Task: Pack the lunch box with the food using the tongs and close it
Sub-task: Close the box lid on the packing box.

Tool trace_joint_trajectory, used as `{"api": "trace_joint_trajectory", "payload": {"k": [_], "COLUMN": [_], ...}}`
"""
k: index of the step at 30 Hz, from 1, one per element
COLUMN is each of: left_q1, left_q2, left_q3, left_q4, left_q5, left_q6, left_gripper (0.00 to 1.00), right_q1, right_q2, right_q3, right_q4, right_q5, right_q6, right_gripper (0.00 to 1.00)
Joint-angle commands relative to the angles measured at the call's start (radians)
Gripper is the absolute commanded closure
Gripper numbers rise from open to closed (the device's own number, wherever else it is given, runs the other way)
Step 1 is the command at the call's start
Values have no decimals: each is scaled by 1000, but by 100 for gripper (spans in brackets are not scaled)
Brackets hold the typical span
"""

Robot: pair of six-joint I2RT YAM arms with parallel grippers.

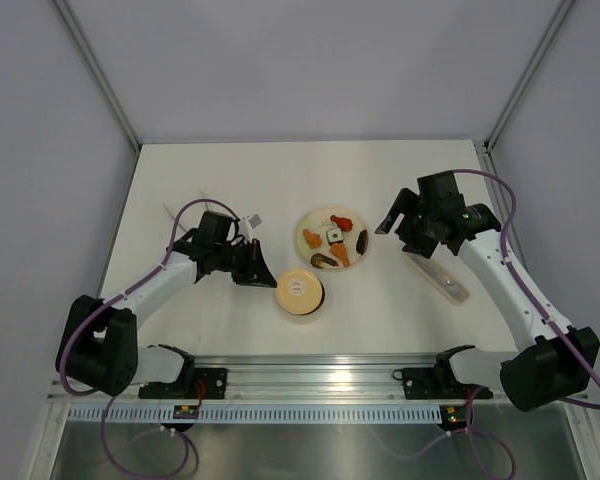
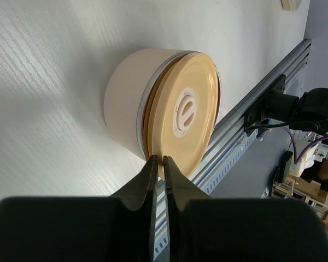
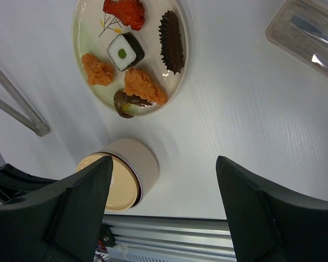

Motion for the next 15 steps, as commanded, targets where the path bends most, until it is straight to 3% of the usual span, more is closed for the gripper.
{"api": "trace_joint_trajectory", "payload": {"k": [1, 15], "left_q1": [-7, -18], "left_q2": [20, 42], "left_q3": [34, 20], "left_q4": [31, 54], "left_q5": [-7, -2], "left_q6": [15, 10], "left_gripper": [92, 96], "right_q1": [0, 2], "right_q2": [2, -1], "right_q3": [-4, -15], "right_q4": [22, 22], "right_q5": [-11, -13], "right_q6": [-5, -6], "right_gripper": [16, 16]}}
